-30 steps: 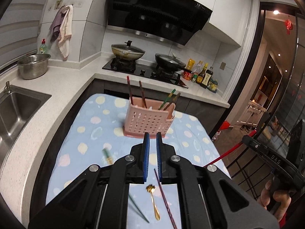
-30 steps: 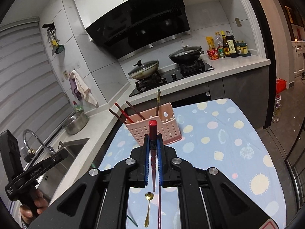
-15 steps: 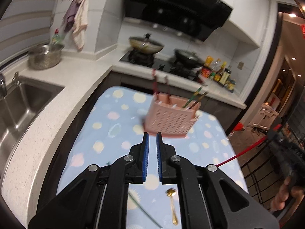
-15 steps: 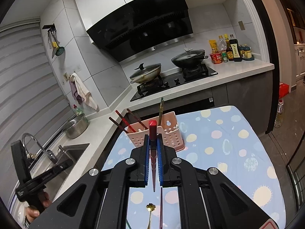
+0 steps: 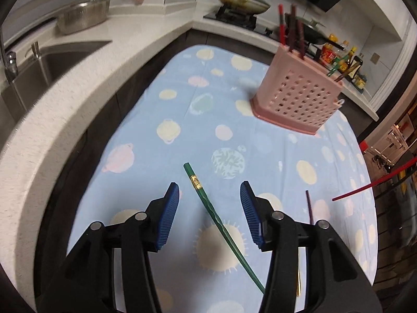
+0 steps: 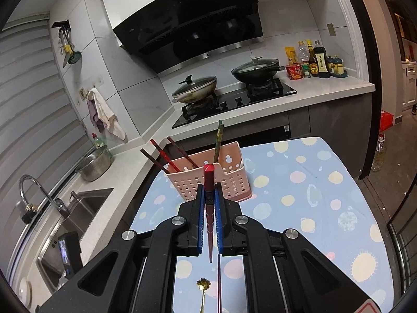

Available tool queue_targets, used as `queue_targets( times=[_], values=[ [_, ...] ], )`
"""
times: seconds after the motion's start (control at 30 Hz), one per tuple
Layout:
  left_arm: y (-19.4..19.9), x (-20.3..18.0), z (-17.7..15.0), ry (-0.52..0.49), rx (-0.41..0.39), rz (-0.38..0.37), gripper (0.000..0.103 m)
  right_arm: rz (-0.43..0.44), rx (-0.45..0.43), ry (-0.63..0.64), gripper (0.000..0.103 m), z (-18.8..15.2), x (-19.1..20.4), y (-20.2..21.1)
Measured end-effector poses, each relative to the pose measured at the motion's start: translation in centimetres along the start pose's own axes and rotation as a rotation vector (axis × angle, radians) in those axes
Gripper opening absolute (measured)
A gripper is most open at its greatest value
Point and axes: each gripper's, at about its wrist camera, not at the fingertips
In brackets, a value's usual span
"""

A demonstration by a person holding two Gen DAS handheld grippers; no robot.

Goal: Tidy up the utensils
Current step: 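Lift both chopsticks and carry them toward the pink holder, then lower both chopsticks into the pink holder and open both tools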

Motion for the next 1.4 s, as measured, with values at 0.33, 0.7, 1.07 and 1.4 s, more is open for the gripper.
queue_targets(
  times=[0.33,0.7,1.07,1.4],
  values=[
    [-6.5,1.4,2.3,0.051,0.101,0.031,0.044,0.003,0.036,0.001,0.008,1.3,0.4,-3.4],
    [-6.8,0.9,2.6,0.033,0.101,0.022,0.010,0.005,0.059,0.001,0.008,1.4,0.4,-4.9],
    [2.7,-2.4,0.9,-0.033,-0.047,-0.097,0.007,0.001,0.079,0.007,0.008,1.2,0.6,-3.8],
    [11.2,-5.5,1.6,-0.103,-0.211,-0.185,0.007,0.009,0.062,0.040,0.008,1.8,1.9,-2.5]
  ],
)
Point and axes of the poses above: each gripper's, at about its wrist camera, not at the fingertips, and y roughly against the way its jaws point, x to its left, z to its top, and after that the axes turned 14 degrees about x, right-handed
